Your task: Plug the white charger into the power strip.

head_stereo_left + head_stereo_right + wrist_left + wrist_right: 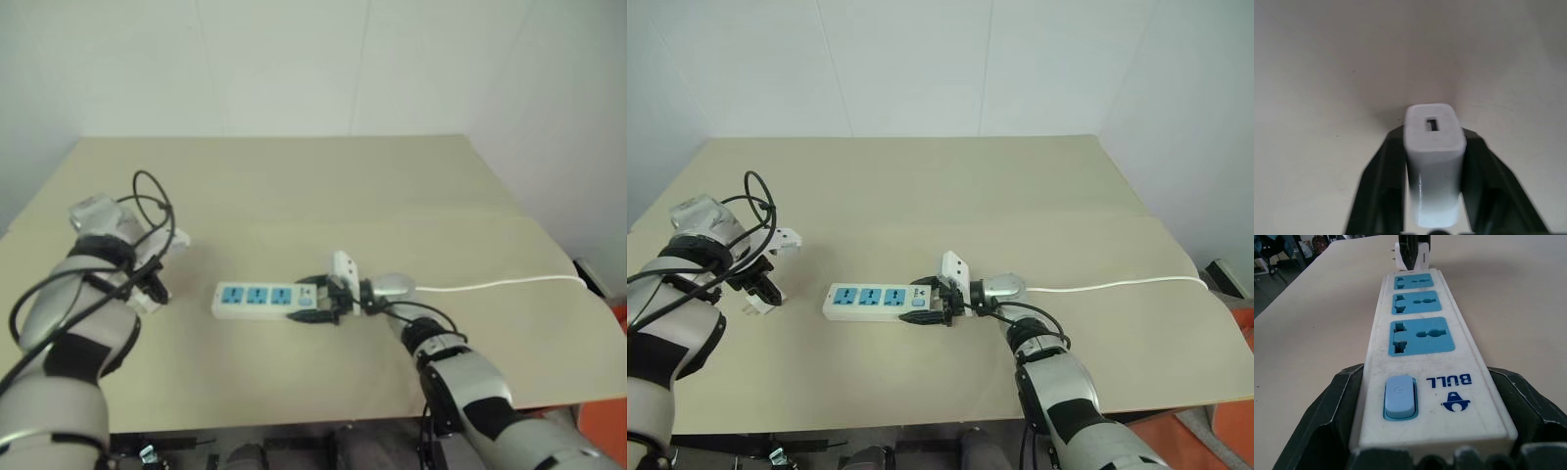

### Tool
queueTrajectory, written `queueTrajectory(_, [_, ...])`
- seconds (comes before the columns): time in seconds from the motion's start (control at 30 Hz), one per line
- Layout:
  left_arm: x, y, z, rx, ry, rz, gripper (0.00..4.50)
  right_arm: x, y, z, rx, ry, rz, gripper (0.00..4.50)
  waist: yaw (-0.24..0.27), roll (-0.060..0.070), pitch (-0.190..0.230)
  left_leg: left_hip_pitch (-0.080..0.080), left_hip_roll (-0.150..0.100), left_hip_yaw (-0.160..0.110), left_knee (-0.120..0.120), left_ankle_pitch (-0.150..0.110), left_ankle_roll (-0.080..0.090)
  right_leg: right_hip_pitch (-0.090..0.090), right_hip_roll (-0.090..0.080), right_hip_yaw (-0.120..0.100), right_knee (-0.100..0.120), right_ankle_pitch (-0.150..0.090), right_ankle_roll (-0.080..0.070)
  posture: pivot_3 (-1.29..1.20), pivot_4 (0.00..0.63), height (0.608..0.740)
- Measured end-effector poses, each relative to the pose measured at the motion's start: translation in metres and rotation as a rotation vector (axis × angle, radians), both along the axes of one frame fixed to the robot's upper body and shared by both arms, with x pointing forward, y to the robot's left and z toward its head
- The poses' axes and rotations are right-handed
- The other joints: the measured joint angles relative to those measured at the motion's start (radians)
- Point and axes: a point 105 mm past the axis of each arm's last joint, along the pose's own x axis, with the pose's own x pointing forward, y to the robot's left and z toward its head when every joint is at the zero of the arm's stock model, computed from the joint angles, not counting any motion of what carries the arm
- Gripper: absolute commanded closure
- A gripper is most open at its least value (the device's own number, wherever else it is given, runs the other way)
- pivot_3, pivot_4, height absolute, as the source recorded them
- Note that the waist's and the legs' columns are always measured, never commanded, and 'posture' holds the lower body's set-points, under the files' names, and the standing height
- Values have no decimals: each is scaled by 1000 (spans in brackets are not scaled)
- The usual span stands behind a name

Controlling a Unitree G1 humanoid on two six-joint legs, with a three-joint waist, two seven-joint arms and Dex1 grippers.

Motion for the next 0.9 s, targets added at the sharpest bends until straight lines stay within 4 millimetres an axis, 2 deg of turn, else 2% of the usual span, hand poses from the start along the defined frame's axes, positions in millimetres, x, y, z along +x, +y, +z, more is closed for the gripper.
queueTrajectory(0.2, [10,-8,10,-29,-73,-71,3490,0,0,0,1,-3,0,1062,1,0,0,0,0,0,0,0,0,0,-1,-1,0,1,-2,0,150,740])
queueTrajectory(0.27, [17,-17,24,-83,-152,-128,3490,0,0,0,1,-3,0,1062,0,0,0,0,0,0,0,0,0,0,-1,-1,0,1,-2,0,150,740])
queueTrajectory(0.4, [35,-46,74,-325,-454,-263,3490,-1,0,-1,4,-7,3,1062,0,0,0,0,0,0,0,0,0,0,-2,-1,0,2,-3,0,150,740])
queueTrajectory(0.47, [36,-58,98,-462,-619,-359,3490,-3,1,-1,4,-5,13,1062,-2,0,0,1,0,0,0,0,0,0,-2,0,1,2,-3,0,150,740])
queueTrajectory(0.53, [31,-68,109,-608,-744,-435,3490,-4,2,-2,2,-5,21,1062,-3,0,0,3,0,1,-1,0,0,1,-2,0,2,2,-4,0,150,740])
queueTrajectory(0.7, [4,-93,103,-917,-850,-538,3490,-5,4,-3,3,-5,25,1062,0,0,0,3,0,0,1,0,-1,2,-3,-1,3,2,-4,0,150,740])
queueTrajectory(0.9, [-36,-138,88,-1249,-826,-620,3490,-6,4,-4,1,-3,26,1062,-2,-1,-1,5,0,1,0,0,-1,4,-2,0,2,2,-4,0,150,740])
